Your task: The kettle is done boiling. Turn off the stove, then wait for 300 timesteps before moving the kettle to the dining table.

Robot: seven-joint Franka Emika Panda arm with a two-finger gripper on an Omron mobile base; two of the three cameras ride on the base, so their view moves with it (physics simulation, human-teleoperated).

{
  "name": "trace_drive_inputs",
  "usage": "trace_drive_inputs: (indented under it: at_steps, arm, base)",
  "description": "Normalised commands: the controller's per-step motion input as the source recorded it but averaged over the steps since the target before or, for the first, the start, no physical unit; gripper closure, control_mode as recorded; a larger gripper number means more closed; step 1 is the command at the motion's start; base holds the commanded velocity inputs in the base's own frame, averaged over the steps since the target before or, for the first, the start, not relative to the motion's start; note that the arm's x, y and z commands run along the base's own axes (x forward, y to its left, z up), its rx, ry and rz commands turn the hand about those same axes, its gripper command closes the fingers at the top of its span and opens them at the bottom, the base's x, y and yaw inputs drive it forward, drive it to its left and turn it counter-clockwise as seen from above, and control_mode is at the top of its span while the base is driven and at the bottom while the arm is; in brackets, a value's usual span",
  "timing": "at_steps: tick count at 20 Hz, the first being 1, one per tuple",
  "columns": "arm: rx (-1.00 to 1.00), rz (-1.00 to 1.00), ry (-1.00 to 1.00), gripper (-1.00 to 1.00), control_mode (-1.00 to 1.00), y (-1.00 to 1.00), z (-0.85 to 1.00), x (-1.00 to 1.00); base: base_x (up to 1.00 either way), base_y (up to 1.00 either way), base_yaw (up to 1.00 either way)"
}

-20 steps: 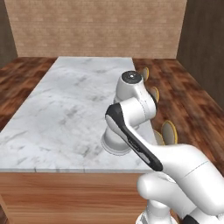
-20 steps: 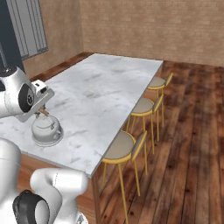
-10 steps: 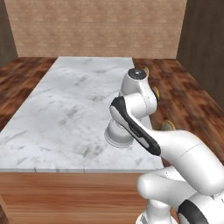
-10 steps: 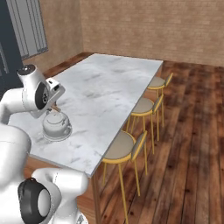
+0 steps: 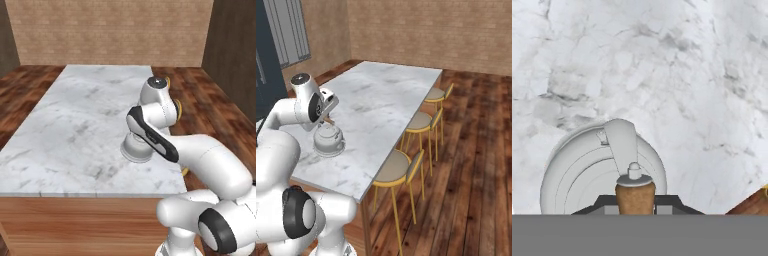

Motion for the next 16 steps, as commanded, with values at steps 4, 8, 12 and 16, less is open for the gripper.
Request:
trace_drive_inputs:
  at_steps: [4, 8, 12, 16]
  arm:
    - [0.0, 0.0, 0.0, 1.0, -1.0, -0.17, -0.12, 0.38]
    - [0.0, 0.0, 0.01, 1.0, -1.0, -0.16, -0.15, 0.35]
    - [0.0, 0.0, 0.03, 1.0, -1.0, -0.14, -0.15, 0.34]
    - [0.0, 0.0, 0.05, 1.0, -1.0, -0.08, -0.18, 0.39]
  base:
    - [0.0, 0.0, 0.0]
    - [0.0, 0.0, 0.0]
    - [0.0, 0.0, 0.0]
    - [0.0, 0.0, 0.0]
